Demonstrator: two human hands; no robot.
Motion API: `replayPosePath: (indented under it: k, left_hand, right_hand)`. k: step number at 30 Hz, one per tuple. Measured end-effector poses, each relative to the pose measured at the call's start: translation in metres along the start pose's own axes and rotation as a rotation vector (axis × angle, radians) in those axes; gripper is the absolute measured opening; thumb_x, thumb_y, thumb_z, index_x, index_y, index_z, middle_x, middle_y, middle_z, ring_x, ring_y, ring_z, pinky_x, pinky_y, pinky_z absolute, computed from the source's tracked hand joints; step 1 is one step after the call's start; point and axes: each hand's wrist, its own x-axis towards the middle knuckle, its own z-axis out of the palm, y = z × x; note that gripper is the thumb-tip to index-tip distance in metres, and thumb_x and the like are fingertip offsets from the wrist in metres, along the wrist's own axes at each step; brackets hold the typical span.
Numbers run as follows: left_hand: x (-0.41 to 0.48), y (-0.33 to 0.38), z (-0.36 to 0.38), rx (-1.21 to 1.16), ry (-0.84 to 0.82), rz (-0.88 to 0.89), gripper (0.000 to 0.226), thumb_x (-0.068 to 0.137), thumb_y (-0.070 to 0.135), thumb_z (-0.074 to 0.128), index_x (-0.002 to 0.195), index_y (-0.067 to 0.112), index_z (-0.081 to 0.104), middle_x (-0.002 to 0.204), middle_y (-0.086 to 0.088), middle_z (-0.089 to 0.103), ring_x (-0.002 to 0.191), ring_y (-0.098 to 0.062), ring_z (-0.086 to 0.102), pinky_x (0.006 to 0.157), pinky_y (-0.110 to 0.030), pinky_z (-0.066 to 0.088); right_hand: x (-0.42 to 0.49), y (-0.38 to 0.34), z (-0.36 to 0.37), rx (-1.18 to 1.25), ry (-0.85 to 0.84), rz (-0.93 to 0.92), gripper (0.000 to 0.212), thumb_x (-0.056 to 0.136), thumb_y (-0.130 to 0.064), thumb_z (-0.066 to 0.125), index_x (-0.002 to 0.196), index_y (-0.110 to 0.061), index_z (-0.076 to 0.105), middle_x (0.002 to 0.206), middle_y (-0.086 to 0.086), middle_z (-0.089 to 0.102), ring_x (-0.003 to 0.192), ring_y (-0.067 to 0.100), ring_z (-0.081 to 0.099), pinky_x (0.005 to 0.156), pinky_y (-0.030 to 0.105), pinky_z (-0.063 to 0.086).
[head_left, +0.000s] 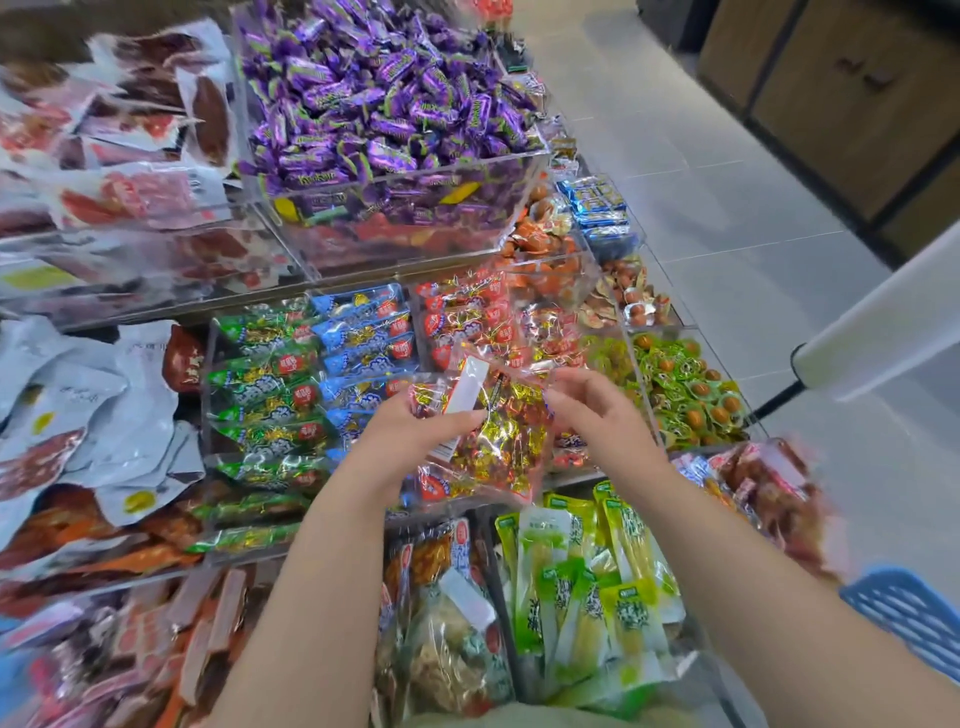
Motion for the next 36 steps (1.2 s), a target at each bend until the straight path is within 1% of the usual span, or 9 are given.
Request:
replayPosePath:
  k: [3, 7, 12, 16, 24, 27, 30, 32, 36]
  left_hand:
    - [0.001, -0.002, 0.007, 0.042, -0.008, 0.009, 0.048, 0.060, 0.038, 0.088, 0.098, 0.039, 0.059, 0.094, 0.029, 0.057, 0.078, 0.024, 0.057, 0.064, -0.005, 0.047]
    - [0.001, -0.002, 0.006, 0.077, 0.070, -0.021, 0.106, 0.069, 0.069, 0.067, 0.152, 0.024, 0.019, 0.155, 0.005, 0.028, 0.137, -0.022, 0.037, 0.105, -0.044, 0.036]
    - [0.001, 0.003, -0.003, -0.106, 0.134, -0.171, 0.089, 0.082, 0.078, 0.037, 0.153, 0.029, 0.016, 0.160, 0.000, 0.016, 0.143, -0.031, 0.026, 0.113, -0.055, 0.026]
    - [-0.005, 0.008, -0.001, -0.230, -0.073, -0.175, 0.123, 0.056, 0.080, 0.058, 0.154, 0.027, 0.005, 0.162, 0.001, 0.004, 0.146, -0.032, 0.018, 0.109, -0.067, 0.025]
    - [-0.014, -0.002, 0.019, -0.448, -0.097, -0.123, 0.059, 0.066, 0.012, 0.075, 0.122, 0.003, 0.056, 0.094, -0.014, 0.074, 0.079, -0.027, 0.073, 0.061, -0.039, 0.059]
    - [-0.008, -0.006, 0.018, -0.448, 0.136, -0.076, 0.071, 0.068, 0.009, 0.080, 0.131, 0.006, 0.048, 0.107, -0.013, 0.071, 0.094, -0.027, 0.070, 0.083, -0.048, 0.056]
    - [-0.004, -0.010, 0.017, -0.220, 0.338, 0.006, 0.075, 0.065, 0.022, 0.088, 0.128, 0.020, 0.049, 0.114, 0.004, 0.066, 0.107, -0.018, 0.063, 0.089, -0.038, 0.051]
    - [-0.006, -0.008, 0.016, -0.153, 0.376, 0.079, 0.045, 0.066, 0.026, 0.088, 0.099, 0.030, 0.058, 0.092, 0.012, 0.070, 0.093, -0.012, 0.067, 0.068, -0.025, 0.050]
    - [-0.009, -0.004, 0.002, -0.130, 0.511, 0.144, 0.045, 0.077, 0.039, 0.078, 0.111, 0.020, 0.056, 0.097, 0.007, 0.064, 0.089, -0.015, 0.063, 0.071, -0.030, 0.049]
  right_hand:
    - [0.001, -0.002, 0.000, -0.107, -0.230, 0.178, 0.052, 0.066, -0.040, 0.080, 0.110, -0.050, 0.055, 0.120, -0.014, 0.059, 0.103, 0.011, 0.062, 0.085, 0.032, 0.054]
    - [0.003, -0.011, -0.005, 0.138, -0.018, 0.164, 0.068, 0.054, -0.025, 0.085, 0.113, -0.037, 0.055, 0.120, 0.007, 0.061, 0.095, 0.025, 0.065, 0.078, 0.042, 0.056]
    - [0.004, -0.023, -0.019, 0.244, 0.048, -0.133, 0.042, 0.067, 0.012, 0.071, 0.073, -0.029, 0.065, 0.101, 0.002, 0.069, 0.104, 0.011, 0.064, 0.079, 0.026, 0.050]
    - [-0.011, -0.029, -0.011, 0.011, -0.169, -0.250, 0.050, 0.066, 0.024, 0.064, 0.063, -0.026, 0.062, 0.120, -0.011, 0.057, 0.121, -0.008, 0.046, 0.088, 0.009, 0.044]
    - [-0.016, -0.031, -0.005, 0.048, -0.323, 0.027, 0.066, 0.071, 0.024, 0.057, 0.103, -0.034, 0.064, 0.128, -0.010, 0.050, 0.103, 0.004, 0.060, 0.071, 0.023, 0.052]
    - [-0.009, -0.024, -0.005, 0.450, -0.106, 0.383, 0.015, 0.090, -0.003, 0.054, 0.100, -0.013, 0.059, 0.094, 0.012, 0.053, 0.072, 0.020, 0.056, 0.063, 0.029, 0.052]
    - [-0.006, -0.006, -0.007, 0.491, -0.132, 0.538, 0.046, 0.084, -0.044, 0.061, 0.119, -0.016, 0.048, 0.113, 0.004, 0.050, 0.096, 0.020, 0.057, 0.073, 0.031, 0.055]
    - [-0.005, 0.001, -0.003, 0.329, -0.102, 0.463, 0.055, 0.072, -0.028, 0.075, 0.119, -0.016, 0.049, 0.117, 0.001, 0.059, 0.093, 0.019, 0.065, 0.071, 0.031, 0.057]
    - [0.014, -0.006, -0.023, 0.339, 0.052, 0.284, 0.031, 0.082, -0.001, 0.064, 0.106, -0.020, 0.061, 0.096, 0.003, 0.066, 0.076, 0.014, 0.069, 0.066, 0.024, 0.056]
